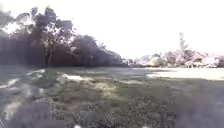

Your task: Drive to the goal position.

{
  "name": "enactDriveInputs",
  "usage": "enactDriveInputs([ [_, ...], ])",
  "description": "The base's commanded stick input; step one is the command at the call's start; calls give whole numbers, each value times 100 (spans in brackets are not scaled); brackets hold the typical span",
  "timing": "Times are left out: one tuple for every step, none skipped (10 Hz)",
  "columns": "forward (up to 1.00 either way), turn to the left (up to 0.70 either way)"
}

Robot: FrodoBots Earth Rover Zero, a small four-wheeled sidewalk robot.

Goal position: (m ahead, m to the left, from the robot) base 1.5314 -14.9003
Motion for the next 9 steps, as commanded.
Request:
enactDriveInputs([
  [100,0],
  [100,0],
  [100,0],
  [100,0],
  [100,-1],
  [100,-3],
  [100,-40],
  [100,-40],
  [100,-30],
])
